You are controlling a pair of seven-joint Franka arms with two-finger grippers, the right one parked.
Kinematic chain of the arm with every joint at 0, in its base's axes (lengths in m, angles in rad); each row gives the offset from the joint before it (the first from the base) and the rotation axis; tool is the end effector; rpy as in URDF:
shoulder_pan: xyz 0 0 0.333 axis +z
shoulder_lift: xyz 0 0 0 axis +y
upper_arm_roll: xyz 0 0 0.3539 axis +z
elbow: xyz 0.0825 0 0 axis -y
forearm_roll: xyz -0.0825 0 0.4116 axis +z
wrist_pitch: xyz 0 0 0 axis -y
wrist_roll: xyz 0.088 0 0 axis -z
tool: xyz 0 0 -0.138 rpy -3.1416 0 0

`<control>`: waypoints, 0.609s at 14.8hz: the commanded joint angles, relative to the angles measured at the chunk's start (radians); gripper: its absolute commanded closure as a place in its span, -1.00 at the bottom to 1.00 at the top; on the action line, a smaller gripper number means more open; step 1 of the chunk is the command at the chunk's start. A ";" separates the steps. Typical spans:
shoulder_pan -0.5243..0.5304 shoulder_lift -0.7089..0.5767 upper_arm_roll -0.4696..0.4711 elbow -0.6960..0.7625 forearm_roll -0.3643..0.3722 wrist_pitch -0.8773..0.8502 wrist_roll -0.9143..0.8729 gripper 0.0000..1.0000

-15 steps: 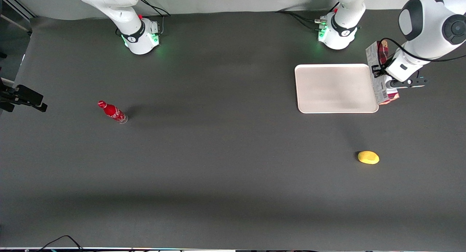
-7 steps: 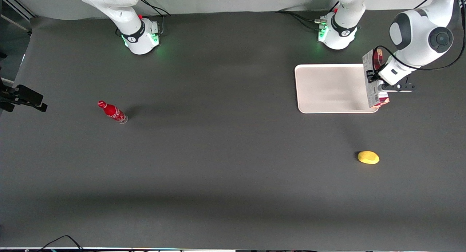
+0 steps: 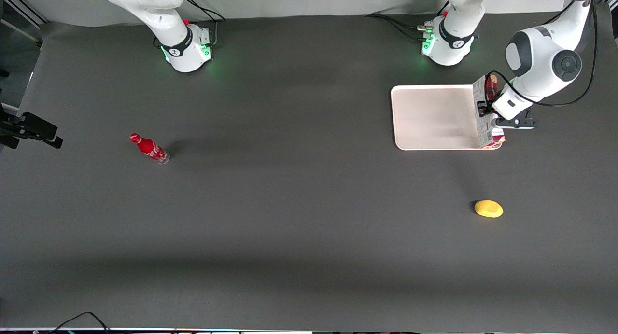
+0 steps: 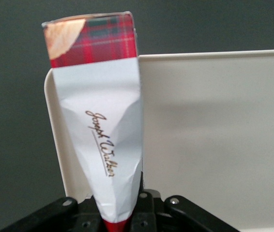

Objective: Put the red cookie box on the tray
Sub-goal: 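Carry the held cookie box over the white tray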

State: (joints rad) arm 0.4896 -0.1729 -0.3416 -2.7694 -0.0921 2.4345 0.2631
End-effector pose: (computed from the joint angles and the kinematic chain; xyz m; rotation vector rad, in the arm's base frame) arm 0.3632 0.0596 0.2327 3.0993 -0.0470 -0.2587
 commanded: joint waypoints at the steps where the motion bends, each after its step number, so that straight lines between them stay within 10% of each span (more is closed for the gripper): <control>1: 0.036 -0.025 0.004 -0.052 -0.006 0.047 0.053 1.00; 9: 0.086 0.007 0.004 -0.090 0.000 0.087 0.096 1.00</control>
State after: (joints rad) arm 0.5682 -0.1627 -0.3327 -2.8092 -0.0911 2.4682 0.3388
